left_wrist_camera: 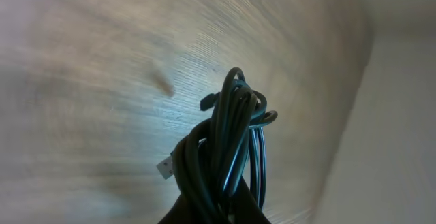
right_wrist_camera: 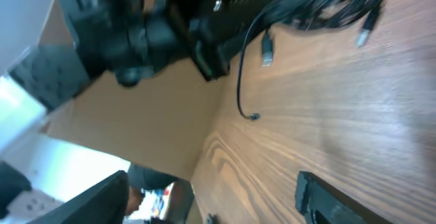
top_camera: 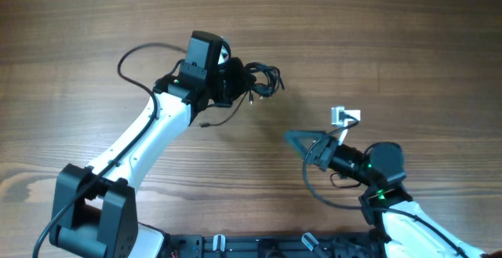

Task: Untangle cables

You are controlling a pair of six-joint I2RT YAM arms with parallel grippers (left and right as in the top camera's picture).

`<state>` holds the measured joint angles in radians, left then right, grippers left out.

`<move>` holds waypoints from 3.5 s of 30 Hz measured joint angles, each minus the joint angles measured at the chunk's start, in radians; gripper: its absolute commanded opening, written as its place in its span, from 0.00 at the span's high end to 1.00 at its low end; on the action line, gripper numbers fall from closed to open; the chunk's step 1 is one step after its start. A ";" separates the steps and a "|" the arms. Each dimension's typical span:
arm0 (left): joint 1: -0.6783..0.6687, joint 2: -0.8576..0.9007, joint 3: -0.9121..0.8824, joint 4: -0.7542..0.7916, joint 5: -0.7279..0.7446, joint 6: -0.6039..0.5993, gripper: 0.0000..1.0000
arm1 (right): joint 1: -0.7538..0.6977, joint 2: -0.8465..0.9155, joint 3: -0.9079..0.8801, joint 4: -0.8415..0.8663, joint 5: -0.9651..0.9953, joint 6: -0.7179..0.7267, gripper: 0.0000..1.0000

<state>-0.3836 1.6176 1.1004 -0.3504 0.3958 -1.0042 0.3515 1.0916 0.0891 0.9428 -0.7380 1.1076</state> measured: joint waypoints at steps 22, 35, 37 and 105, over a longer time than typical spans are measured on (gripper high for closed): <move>-0.193 0.000 0.000 0.000 -0.043 -0.431 0.96 | 0.344 0.183 0.028 0.016 0.553 -0.145 0.30; -0.220 0.000 0.000 0.008 -0.081 -0.457 0.96 | 0.346 0.267 0.105 0.024 0.549 -0.140 0.96; -0.220 0.000 0.000 0.003 -0.081 -0.455 0.96 | 0.346 0.268 0.105 0.040 0.555 -0.132 0.95; -0.130 0.000 0.001 -0.137 0.317 1.151 0.96 | -0.068 0.264 0.109 -0.021 0.087 0.414 0.95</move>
<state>-0.5137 1.6173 1.1015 -0.4877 0.7124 0.1467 0.2832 1.3556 0.1986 0.9218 -0.6510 1.5215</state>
